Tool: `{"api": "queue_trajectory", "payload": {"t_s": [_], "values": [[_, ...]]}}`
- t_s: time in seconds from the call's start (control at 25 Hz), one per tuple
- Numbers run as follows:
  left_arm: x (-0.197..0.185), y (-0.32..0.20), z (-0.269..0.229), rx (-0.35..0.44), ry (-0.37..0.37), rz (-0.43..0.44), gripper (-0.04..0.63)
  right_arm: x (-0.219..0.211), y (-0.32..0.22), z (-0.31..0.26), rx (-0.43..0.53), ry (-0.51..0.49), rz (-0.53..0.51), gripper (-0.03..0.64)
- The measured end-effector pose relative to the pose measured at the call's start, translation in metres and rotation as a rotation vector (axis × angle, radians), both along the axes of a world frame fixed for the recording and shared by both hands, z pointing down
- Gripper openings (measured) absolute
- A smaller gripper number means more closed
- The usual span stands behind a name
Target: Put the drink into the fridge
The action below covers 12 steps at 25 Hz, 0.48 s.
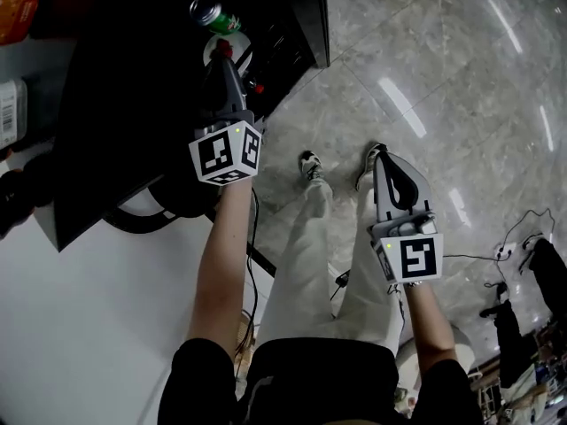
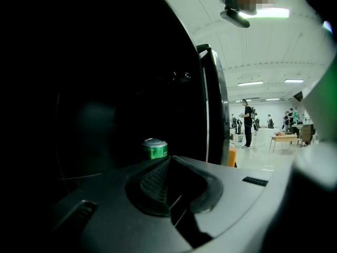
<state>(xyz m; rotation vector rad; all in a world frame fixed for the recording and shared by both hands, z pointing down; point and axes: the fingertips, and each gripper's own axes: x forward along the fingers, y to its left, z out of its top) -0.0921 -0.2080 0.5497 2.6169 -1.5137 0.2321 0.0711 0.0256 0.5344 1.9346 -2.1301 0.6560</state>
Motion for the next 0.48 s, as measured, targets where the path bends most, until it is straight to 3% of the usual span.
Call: {"api": "queue_trajectory", "payload": {"t_s": [0.48], "values": [[0.047,0.084,-0.108,0.009,0.084,0.149,0.009,0.015,-0.018,-0.072,0.073,-0.013,-0.068,0.014]]}}
